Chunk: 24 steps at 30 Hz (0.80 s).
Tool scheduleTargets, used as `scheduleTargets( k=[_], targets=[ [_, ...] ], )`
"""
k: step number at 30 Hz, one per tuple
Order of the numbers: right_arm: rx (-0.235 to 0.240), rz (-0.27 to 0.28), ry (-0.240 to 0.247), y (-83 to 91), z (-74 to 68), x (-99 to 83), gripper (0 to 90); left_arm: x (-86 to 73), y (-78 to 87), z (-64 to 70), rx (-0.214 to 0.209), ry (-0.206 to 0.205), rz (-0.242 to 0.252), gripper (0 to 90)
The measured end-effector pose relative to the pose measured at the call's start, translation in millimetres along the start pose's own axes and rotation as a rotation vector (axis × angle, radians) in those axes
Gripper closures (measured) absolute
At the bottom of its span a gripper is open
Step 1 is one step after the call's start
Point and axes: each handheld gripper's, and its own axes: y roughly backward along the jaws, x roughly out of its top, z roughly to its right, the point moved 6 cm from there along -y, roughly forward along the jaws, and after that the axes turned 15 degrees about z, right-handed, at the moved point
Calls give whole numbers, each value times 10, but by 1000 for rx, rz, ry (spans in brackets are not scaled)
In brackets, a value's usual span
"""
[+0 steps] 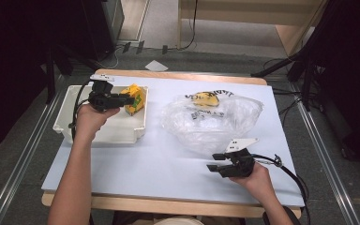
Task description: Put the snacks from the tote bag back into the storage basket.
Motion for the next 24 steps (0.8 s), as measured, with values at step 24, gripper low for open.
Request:
scheduleTargets(
  k=[24],
  targets=[
    [6,-7,5,-3,-11,-11,521,-308,-271,-118,21,-18,-21,900]
  ],
)
